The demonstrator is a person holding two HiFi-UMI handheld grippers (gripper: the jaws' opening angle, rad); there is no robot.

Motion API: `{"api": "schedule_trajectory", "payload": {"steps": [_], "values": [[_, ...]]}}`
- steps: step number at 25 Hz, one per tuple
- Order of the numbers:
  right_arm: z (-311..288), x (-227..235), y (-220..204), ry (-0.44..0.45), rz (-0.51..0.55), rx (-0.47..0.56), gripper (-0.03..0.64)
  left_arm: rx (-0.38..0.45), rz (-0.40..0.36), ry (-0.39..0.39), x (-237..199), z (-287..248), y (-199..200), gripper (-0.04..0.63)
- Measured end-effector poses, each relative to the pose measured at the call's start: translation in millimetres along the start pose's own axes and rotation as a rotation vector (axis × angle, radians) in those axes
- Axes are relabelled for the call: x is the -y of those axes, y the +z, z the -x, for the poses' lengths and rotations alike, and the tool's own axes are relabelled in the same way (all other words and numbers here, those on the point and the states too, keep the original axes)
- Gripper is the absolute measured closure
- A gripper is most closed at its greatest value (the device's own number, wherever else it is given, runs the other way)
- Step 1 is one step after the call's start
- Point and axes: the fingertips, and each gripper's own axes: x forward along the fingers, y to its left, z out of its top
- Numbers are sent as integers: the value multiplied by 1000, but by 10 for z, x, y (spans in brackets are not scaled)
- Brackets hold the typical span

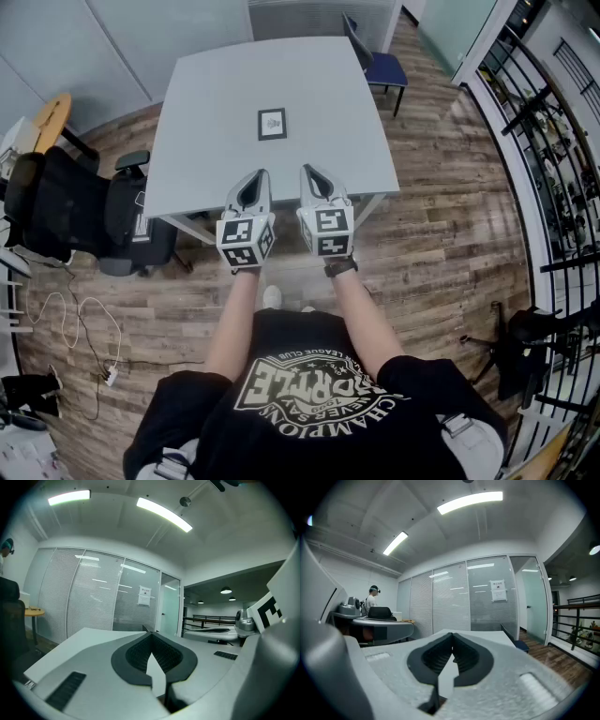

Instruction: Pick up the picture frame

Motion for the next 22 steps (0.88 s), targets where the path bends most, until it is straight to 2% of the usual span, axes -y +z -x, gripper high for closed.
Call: {"api": "schedule_trajectory", "payload": {"steps": [3, 8, 15, 19, 22], "values": [[-12, 32, 64, 1, 8, 14, 618, 3, 7, 7, 1, -35, -1, 590], [-12, 80, -74, 16, 1, -7, 618, -3, 22, 9, 50, -45, -75, 591], [-158, 13, -388, 20, -39, -67, 618, -38, 48, 3, -57, -87, -278, 591], [-374, 5, -607, 48, -41, -144, 618, -45, 63, -2, -173, -263, -356, 591], [-586, 77, -638, 39, -40, -152, 617, -49, 75, -17, -280, -477, -403, 591]]}}
